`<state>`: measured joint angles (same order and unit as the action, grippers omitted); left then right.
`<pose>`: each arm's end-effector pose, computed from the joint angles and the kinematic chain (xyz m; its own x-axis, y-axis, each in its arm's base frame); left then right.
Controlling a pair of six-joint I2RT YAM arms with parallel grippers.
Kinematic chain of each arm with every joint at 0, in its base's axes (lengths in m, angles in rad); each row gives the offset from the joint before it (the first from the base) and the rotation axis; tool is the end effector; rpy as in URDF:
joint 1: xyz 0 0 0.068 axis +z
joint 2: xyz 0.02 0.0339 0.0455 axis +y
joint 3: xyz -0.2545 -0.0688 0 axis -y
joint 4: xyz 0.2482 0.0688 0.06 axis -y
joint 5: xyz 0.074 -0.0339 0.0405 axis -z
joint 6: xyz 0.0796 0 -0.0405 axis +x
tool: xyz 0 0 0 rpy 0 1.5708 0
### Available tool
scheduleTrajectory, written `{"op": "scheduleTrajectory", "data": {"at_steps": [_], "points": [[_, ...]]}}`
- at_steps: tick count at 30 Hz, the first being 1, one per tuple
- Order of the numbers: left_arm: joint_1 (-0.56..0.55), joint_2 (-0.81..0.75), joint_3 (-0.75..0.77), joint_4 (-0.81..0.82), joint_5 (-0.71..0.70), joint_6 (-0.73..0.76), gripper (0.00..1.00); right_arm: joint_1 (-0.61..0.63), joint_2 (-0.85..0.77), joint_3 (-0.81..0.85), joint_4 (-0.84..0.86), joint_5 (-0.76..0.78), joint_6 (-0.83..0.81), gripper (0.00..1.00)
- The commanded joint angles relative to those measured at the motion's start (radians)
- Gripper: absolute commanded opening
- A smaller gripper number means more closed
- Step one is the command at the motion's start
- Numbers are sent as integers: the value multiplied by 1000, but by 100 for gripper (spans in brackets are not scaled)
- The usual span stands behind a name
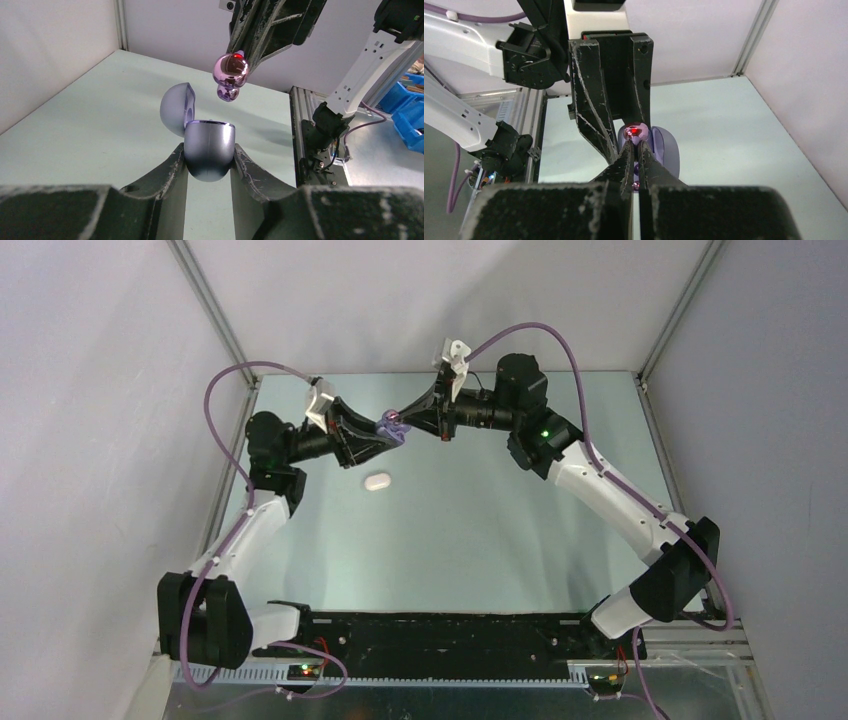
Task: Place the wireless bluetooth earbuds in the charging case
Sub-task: Insert the left earbud into the left side groove of the charging case.
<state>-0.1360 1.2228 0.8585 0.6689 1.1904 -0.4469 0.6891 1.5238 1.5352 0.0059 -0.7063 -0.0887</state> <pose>0.2726 -0.1119 0.3514 -0.1331 -0.1437 -0.9806 0.9652 0.2059 -0.1612 0.2682 0.2879 0.4329 0.1005 -0.0045 -0.9949 -0.9795 0.1748 -0.0998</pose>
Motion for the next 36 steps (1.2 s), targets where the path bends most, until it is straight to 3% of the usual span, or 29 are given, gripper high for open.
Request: {"op": "scheduleTrajectory", "data": {"at_steps": [1,15,36], "points": [[-7,-41,48,4,8,-15,0,12,-6,3,77,3,28,0],[-7,-33,77,0,3,-34,0,-13,24,-9,80,-5,74,0],[-16,-6,120,-73,12,-15,0,-33,49,-7,185,-145,133,0]]}}
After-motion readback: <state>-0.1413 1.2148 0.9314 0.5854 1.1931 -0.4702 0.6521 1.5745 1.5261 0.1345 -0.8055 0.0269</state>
